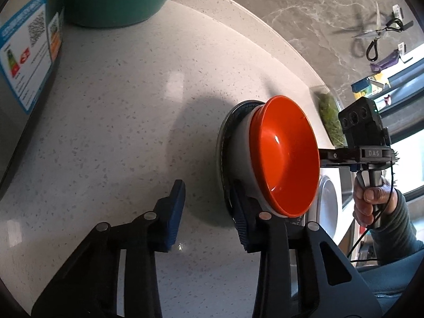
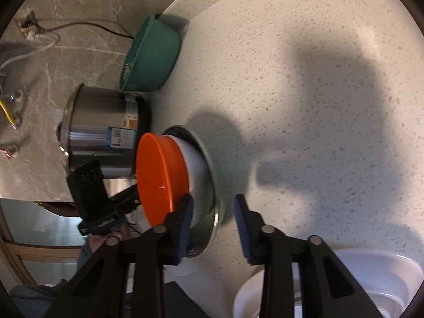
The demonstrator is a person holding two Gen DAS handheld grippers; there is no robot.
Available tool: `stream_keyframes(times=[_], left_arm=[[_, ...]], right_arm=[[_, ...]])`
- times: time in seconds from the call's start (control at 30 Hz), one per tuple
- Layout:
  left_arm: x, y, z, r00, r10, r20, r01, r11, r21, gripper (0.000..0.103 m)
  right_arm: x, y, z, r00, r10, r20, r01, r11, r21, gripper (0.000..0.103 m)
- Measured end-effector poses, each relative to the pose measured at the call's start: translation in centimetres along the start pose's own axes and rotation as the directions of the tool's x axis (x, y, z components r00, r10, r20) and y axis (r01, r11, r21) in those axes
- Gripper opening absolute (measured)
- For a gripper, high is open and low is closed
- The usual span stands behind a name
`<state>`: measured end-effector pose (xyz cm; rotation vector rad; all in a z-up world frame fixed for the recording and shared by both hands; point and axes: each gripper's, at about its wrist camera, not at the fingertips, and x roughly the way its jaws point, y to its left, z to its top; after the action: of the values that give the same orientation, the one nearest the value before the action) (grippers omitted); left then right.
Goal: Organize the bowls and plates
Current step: 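Close both grippers on the rim of the stacked bowls and dish, then lift the bowl stack with both grippers and carry it over the white plates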
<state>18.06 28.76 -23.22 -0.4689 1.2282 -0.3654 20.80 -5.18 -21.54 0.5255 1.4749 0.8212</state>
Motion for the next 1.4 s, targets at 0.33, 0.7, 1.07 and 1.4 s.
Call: stream_keyframes(times=[0.33,0.7,1.07,1.4], left_arm=[[1.3,-0.5,1.1,0.994,-0.083,-0.071,0.081,0.996,-0.022,0.013],[1.5,0.5,1.0,0.990,-0.122,-0.068,0.116,0.990,-0.077,0.012],[1.3,0.3,0.7,0.996,-0.078,-0.048,0.075,0.995,-0.060,0.009],[0.9,-0.3,0.5,0.998,-0.042,-0.038,0.040,0.998,-0.044,0.008]], right_arm=[[1.2,-1.5,-0.3,0.998,0.049,-0.029,-0.047,0.997,0.058,0.018],[1.2,-0.8,-0.1,0.997,0.069,-0.026,-0.068,0.997,0.029,0.013],[1.2,-0.1,-0.3,0.999,0.031,-0.011,-0.031,0.999,0.004,0.011],[1.2,-0.3,-0.2,0.999,0.044,0.009,-0.044,0.999,0.016,0.011]])
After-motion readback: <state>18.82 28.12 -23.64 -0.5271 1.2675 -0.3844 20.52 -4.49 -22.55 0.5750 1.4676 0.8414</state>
